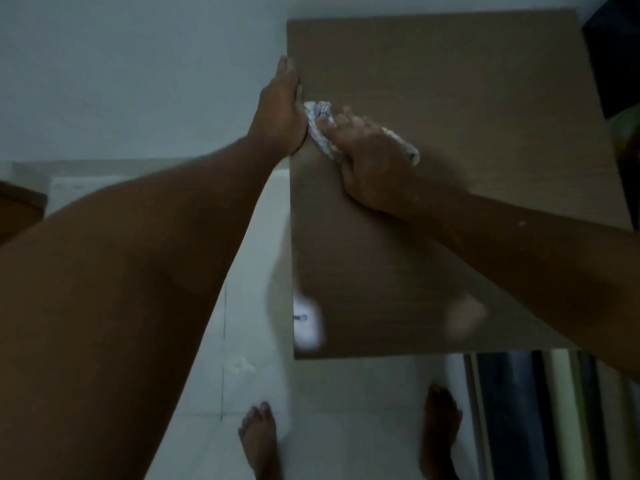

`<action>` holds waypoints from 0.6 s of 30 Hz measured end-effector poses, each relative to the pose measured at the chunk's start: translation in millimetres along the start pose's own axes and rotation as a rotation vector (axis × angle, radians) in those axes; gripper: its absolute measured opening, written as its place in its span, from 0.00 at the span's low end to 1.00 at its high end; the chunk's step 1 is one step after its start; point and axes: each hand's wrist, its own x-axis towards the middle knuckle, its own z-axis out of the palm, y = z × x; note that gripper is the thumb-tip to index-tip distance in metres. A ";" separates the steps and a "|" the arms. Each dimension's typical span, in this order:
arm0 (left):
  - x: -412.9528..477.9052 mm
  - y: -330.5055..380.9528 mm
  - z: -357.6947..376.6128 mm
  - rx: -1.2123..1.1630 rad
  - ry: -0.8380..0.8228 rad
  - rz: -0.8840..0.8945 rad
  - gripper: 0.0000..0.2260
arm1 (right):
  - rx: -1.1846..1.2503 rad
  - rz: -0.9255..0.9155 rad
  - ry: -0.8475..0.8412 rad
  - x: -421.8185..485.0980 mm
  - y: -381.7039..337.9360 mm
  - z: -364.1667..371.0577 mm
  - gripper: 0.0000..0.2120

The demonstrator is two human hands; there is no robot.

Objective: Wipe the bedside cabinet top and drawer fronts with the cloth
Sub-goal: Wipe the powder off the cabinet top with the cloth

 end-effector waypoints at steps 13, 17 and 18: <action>6.5 -10.9 8.3 0.020 0.048 0.078 0.16 | 0.065 -0.261 -0.196 -127.3 -59.2 22.1 0.30; 7.4 -10.6 8.9 0.006 0.049 0.037 0.16 | 0.034 -0.331 -0.244 -172.6 -82.5 35.8 0.35; 6.4 -8.8 8.0 0.011 0.047 0.020 0.16 | 0.008 -0.337 -0.253 -180.0 -85.7 36.7 0.37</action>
